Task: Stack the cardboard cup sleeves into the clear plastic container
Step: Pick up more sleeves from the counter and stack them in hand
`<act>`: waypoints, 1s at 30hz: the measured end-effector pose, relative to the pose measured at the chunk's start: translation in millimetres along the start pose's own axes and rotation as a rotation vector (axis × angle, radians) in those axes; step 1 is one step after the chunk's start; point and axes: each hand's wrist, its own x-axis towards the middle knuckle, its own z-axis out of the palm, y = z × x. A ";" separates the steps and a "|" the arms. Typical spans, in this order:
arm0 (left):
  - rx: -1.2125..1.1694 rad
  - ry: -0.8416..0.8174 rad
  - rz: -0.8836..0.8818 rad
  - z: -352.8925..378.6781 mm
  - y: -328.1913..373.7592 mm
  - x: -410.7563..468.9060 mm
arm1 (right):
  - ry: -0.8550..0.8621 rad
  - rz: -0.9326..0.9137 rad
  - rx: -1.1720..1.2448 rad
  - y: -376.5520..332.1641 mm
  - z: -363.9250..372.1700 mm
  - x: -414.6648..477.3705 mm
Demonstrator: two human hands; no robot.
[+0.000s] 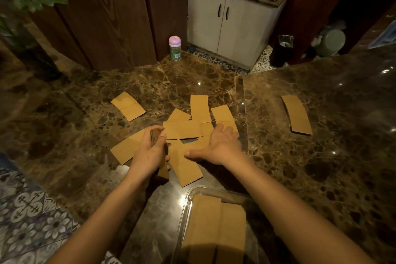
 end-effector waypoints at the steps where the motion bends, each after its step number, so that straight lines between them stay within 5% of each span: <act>1: -0.006 0.002 -0.007 1.6 -0.5 1.1 | -0.010 0.004 -0.009 -8.2 3.3 -2.2; 8: -0.191 -0.013 -0.044 8.5 4.4 -5.7 | -0.069 0.008 0.292 -10.5 6.6 6.7; 13: -0.253 -0.021 0.000 4.2 10.6 -15.8 | -0.197 -0.041 0.770 15.0 0.9 7.7; 23: -0.474 -0.182 -0.085 16.1 57.1 -30.1 | -0.176 -0.146 0.992 82.5 -70.7 -36.4; 30: -0.417 -0.401 0.076 56.4 91.3 -61.4 | -0.051 -0.392 1.128 67.7 -79.7 -70.7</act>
